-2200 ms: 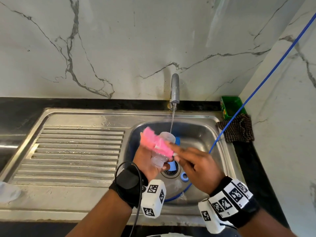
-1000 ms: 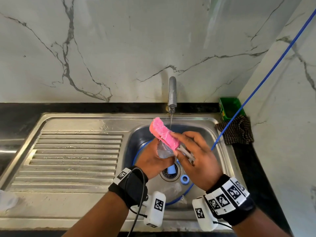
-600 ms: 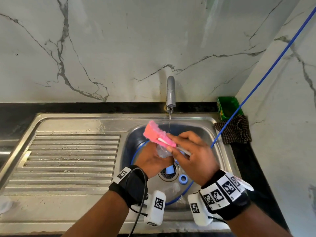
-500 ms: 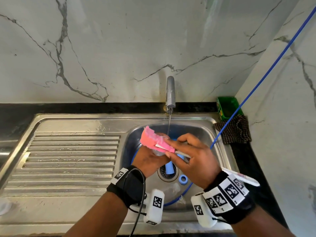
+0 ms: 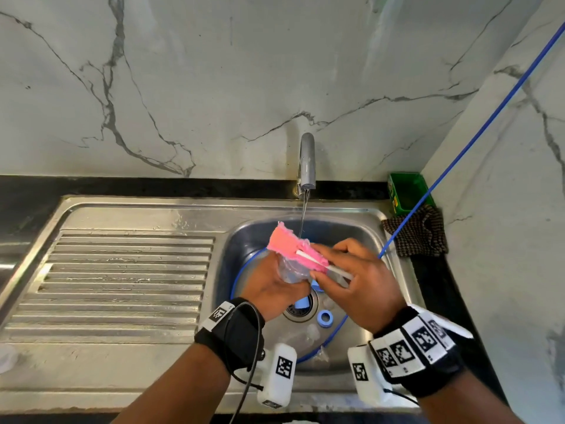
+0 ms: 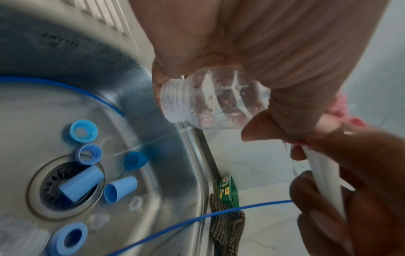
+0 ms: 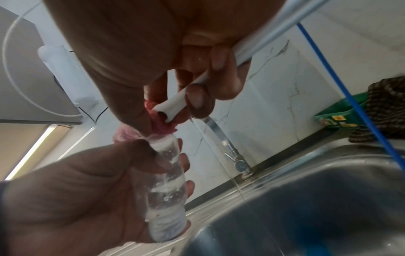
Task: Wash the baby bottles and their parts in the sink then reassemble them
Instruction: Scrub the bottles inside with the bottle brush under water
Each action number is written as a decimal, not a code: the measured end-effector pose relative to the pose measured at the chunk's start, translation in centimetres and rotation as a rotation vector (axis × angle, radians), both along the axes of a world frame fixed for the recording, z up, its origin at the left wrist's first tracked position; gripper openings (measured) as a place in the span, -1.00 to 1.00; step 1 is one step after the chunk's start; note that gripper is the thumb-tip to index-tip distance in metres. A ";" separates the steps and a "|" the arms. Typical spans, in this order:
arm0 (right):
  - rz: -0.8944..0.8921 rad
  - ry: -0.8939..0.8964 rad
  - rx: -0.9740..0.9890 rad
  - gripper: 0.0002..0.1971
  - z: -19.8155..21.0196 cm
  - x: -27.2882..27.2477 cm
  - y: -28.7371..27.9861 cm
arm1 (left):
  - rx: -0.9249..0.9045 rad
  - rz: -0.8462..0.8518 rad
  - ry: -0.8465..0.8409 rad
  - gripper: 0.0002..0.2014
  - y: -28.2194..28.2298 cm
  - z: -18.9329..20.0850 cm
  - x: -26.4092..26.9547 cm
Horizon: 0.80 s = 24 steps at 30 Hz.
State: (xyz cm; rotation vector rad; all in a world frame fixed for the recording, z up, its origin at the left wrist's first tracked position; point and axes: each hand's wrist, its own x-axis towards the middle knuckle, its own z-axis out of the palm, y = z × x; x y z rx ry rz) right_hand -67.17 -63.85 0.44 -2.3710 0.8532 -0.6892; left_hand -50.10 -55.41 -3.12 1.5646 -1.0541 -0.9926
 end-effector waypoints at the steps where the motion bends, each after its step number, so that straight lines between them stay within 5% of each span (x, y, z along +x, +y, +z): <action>1: 0.002 0.013 -0.018 -0.57 0.1 0.3 0.5 | -0.011 0.013 0.005 -0.63 -0.1 0.1 0.1; 16: -0.071 0.158 -0.065 -0.54 1.2 -1.2 -0.1 | -0.016 0.011 -0.086 -0.47 -0.2 1.6 1.4; 21: -0.009 0.188 -0.144 -0.51 1.7 0.7 2.0 | -0.010 0.025 -0.010 -0.66 -0.4 1.8 0.4; 24: -0.060 0.229 -0.141 -0.47 1.8 -0.8 1.1 | -0.005 0.038 0.006 -0.51 -0.5 2.5 1.4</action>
